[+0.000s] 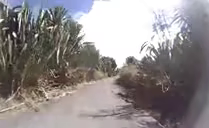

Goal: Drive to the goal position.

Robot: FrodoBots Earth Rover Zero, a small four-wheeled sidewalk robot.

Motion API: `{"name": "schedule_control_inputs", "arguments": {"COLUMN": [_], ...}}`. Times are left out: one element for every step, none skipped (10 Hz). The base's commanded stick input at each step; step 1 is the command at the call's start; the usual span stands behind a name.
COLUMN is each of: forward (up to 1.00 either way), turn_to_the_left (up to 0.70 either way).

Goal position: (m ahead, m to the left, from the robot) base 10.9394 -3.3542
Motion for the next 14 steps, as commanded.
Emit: {"name": "schedule_control_inputs", "arguments": {"forward": [0.85, 0.85, 0.85, 0.85, 0.85, 0.85, 0.85, 0.85, 0.85, 0.85, 0.85, 0.85, 0.85, 0.85], "turn_to_the_left": [0.0, 0.0, 0.0, 0.0, 0.0, 0.0, 0.0, 0.0, 0.0, 0.0, 0.0, 0.0, 0.0, 0.0]}}
